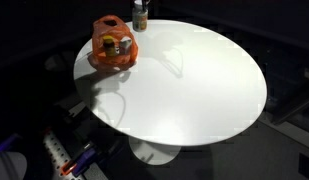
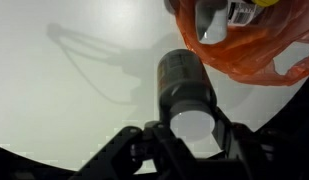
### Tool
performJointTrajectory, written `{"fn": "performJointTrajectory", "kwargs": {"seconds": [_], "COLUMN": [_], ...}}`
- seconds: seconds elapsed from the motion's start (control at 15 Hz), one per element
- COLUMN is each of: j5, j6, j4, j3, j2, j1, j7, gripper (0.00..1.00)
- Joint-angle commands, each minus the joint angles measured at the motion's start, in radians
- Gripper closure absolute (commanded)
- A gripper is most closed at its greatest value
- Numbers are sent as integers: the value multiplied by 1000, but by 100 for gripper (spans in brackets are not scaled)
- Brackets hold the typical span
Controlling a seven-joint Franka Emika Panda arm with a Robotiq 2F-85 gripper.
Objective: Place the white and orange bottle in the plastic bag
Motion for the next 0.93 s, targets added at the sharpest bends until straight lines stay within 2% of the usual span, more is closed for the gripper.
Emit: {"fn": "performJointTrajectory", "kwargs": {"seconds": [0.0,0.07,0.47,0.53,0.87], "j5": [-3,-3,-3,-3,18], "j6": [-13,-17,-16,-16,6], "j4": [2,2,1,1,5], "j3": [-14,-16,-15,-15,8], "j2": [-3,-4,3,3,-5], "j1": [12,12,15,15,54], "j7": [3,2,2,2,-14], "gripper": [81,56,56,81,81]}}
